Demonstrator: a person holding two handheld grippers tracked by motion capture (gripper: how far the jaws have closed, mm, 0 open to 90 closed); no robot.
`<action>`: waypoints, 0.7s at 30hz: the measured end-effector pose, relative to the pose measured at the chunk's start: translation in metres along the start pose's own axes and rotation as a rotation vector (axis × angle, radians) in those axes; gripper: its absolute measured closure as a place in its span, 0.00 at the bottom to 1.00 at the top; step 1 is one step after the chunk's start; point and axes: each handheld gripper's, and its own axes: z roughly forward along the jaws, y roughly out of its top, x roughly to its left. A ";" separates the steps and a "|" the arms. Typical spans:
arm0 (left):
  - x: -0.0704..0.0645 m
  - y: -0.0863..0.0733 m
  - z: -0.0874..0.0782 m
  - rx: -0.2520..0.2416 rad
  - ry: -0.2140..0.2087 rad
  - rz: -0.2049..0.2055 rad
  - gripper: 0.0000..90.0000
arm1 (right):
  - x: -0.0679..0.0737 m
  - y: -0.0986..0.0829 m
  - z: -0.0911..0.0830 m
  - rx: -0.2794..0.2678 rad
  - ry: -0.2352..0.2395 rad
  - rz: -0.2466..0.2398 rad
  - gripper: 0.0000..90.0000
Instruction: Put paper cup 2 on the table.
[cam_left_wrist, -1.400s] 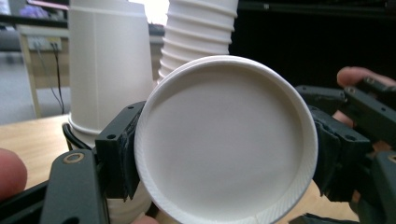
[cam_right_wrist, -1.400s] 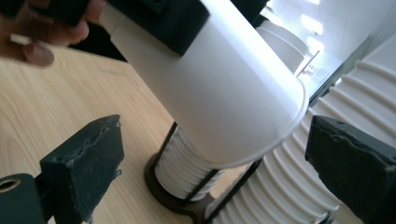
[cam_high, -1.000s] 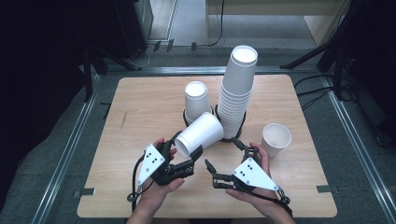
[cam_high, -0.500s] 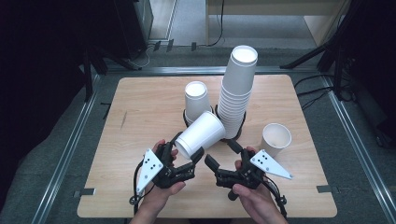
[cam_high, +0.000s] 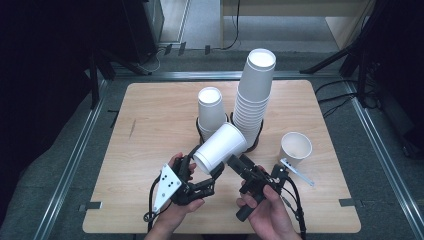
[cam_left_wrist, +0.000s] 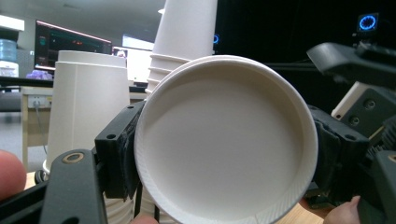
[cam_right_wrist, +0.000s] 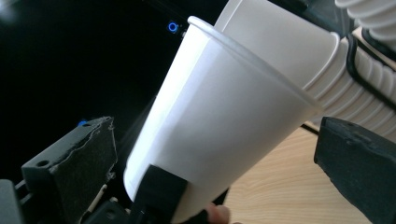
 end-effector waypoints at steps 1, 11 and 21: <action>-0.001 -0.001 0.001 -0.003 -0.001 0.001 0.26 | 0.000 0.000 0.000 0.003 0.001 0.011 0.00; -0.007 -0.005 0.002 -0.001 -0.015 0.019 0.26 | -0.004 0.002 0.001 -0.008 0.020 0.211 0.00; -0.016 -0.008 0.004 0.003 -0.041 0.050 0.26 | -0.009 0.002 0.003 -0.028 0.003 0.281 0.00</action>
